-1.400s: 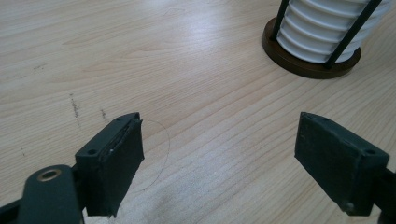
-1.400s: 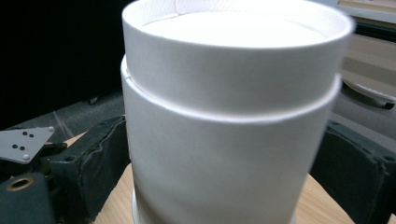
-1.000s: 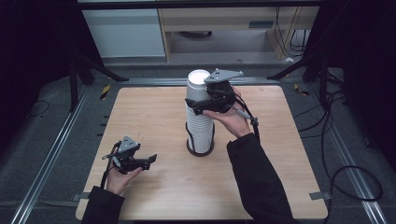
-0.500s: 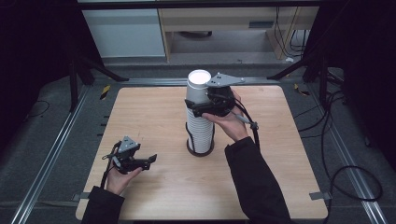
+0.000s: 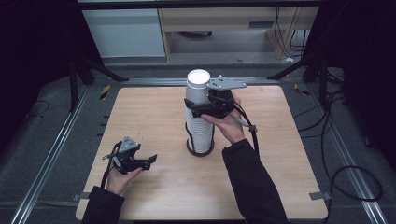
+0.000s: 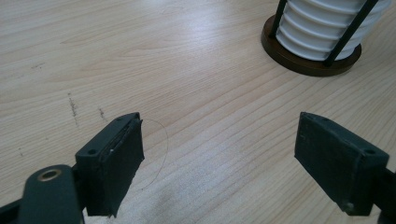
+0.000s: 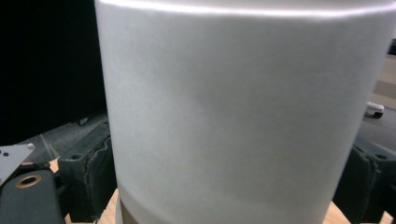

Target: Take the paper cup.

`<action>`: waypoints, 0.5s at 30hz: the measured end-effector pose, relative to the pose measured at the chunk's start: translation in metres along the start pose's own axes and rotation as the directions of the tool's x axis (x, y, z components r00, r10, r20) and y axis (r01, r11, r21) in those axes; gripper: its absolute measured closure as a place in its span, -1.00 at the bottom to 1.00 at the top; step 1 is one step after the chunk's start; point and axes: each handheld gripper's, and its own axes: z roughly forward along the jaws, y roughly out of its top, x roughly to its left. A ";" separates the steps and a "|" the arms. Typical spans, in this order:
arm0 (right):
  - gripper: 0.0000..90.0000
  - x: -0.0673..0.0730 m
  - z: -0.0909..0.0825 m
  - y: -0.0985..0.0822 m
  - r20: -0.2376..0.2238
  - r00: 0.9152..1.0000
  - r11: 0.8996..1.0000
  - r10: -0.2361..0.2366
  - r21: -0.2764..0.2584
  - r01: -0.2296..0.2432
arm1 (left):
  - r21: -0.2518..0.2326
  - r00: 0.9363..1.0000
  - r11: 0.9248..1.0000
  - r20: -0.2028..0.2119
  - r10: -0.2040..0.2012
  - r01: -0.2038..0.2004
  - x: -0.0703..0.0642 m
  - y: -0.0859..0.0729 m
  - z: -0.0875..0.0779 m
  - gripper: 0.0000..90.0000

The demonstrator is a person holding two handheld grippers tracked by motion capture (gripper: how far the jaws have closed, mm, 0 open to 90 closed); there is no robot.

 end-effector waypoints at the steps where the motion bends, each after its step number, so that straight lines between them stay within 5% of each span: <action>1: -0.77 0.001 0.000 0.000 0.007 1.000 1.000 -0.001 -0.005 0.001 | 0.000 1.000 1.000 -0.001 0.001 -0.001 0.000 0.000 0.000 -0.66; 15: -0.71 0.003 -0.001 0.001 0.029 1.000 1.000 -0.010 -0.013 0.011 | 0.001 1.000 1.000 -0.001 0.000 0.000 0.000 0.000 0.000 -0.67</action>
